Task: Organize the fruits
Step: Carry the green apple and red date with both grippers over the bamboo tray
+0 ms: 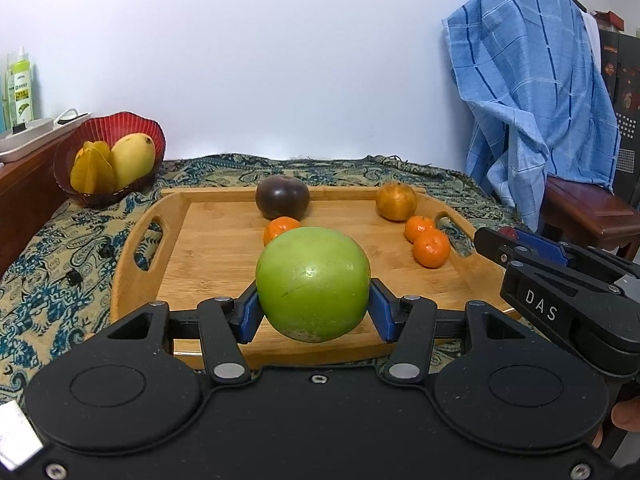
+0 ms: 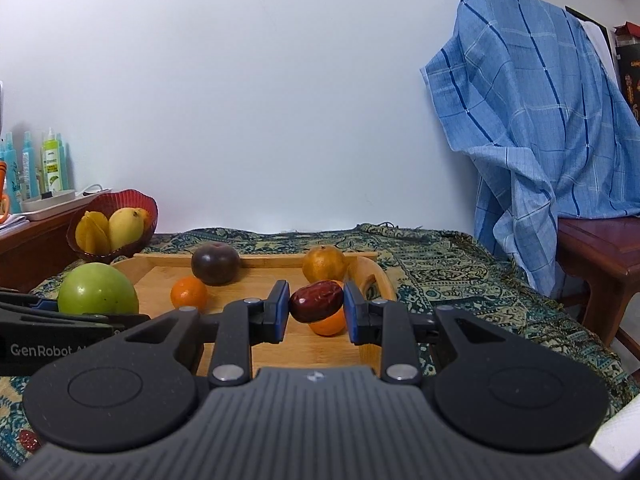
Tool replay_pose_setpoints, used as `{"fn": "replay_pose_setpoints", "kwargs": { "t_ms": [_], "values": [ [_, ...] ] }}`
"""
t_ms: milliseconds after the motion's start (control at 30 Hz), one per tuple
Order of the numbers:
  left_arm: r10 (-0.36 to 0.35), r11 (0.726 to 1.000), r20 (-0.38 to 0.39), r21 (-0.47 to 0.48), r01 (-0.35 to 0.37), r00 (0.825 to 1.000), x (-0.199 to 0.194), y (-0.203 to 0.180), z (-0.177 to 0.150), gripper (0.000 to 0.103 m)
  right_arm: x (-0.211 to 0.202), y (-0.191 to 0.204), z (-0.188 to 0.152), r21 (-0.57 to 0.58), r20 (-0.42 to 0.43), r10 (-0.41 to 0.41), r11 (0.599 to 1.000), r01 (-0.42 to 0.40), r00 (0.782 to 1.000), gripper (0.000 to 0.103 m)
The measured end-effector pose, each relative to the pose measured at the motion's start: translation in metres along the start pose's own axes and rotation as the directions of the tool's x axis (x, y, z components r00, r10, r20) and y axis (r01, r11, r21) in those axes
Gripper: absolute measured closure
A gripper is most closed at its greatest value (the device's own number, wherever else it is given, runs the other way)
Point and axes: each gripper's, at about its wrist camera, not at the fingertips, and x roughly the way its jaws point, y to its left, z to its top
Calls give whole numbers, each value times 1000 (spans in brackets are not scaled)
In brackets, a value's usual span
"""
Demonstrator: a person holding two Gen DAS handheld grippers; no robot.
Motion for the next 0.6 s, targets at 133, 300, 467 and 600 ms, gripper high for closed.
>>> {"fn": "replay_pose_setpoints", "kwargs": {
  "t_ms": [133,300,467,600],
  "values": [
    [7,1000,-12,3,-7,1000,10,0,0,51,7,1,-1,-4,-13,-6,1000,6,1000,70],
    [3,1000,-34,-8,-4,999,23,2,1,51,16,1,-2,3,-28,-15,1000,15,999,69],
    [0,1000,-48,-9,-1,999,34,1,1,51,26,-1,-4,16,-54,-30,999,30,998,69],
    [-1,1000,-59,-13,1,998,41,1,1,51,36,-4,-8,31,-93,-38,999,41,995,69]
  ]
}}
